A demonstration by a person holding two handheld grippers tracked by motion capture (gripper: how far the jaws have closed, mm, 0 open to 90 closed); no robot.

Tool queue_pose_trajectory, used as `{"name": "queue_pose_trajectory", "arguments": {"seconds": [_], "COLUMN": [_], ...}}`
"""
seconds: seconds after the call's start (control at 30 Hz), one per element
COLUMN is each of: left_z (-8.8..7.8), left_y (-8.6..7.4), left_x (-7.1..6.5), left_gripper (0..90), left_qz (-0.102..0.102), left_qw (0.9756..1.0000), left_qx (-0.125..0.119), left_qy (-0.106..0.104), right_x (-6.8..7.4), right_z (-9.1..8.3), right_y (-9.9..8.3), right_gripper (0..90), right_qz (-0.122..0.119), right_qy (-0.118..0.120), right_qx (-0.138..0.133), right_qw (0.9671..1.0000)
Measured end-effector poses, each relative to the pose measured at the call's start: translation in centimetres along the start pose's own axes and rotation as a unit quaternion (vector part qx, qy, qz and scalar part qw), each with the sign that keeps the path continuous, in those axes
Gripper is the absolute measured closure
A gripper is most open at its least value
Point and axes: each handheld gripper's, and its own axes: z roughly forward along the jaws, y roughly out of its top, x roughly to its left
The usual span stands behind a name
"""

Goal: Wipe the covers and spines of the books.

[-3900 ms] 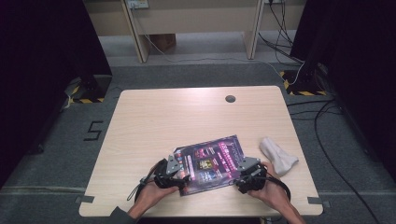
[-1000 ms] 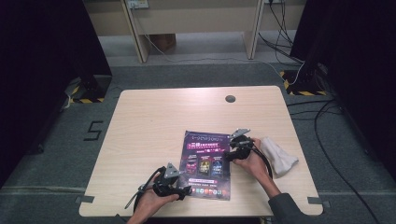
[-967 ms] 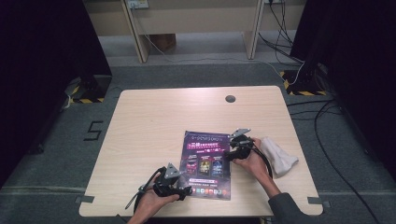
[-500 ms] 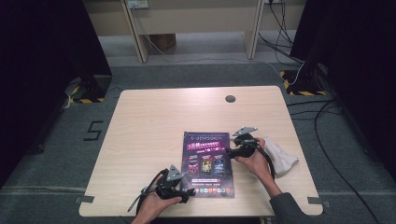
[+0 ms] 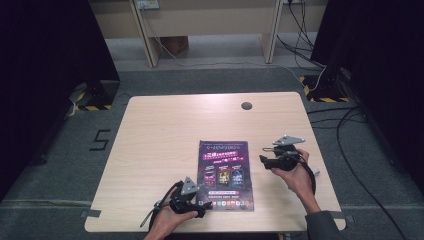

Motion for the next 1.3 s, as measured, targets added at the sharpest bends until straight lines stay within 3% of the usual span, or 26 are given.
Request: {"name": "queue_pose_trajectory", "arguments": {"seconds": [0.13,0.33,0.5,0.77,1.17,1.3], "left_z": [-0.4,-0.8,-1.1,-1.2,-0.9,-0.6], "left_y": [-0.1,-0.4,-0.4,-0.5,-0.5,-0.4], "left_x": [0.2,1.2,1.9,2.3,2.5,2.5], "left_gripper": [19.7,16.2,16.0,16.0,16.1,17.1], "left_qz": [0.004,-0.004,-0.016,-0.020,-0.021,-0.020], "left_qw": [0.9999,0.9997,0.9991,0.9989,0.9990,0.9990], "left_qx": [-0.015,-0.024,-0.038,-0.039,-0.032,-0.033], "left_qy": [0.005,0.006,0.014,0.017,0.021,0.022], "right_x": [-0.9,-2.2,-3.1,-4.5,-6.2,-6.5], "right_z": [-1.1,-2.1,-2.6,-3.4,-1.9,-1.4], "right_y": [-0.9,-2.3,-3.4,-4.9,-6.3,-6.4], "right_gripper": [33.3,30.0,27.0,44.4,50.3,69.8], "right_qz": [0.010,0.031,0.034,0.034,0.039,0.031], "right_qy": [-0.007,-0.021,-0.024,-0.035,-0.044,-0.033], "right_qx": [-0.001,0.004,0.006,0.025,0.063,0.074], "right_qw": [0.9999,0.9993,0.9991,0.9985,0.9963,0.9962]}}
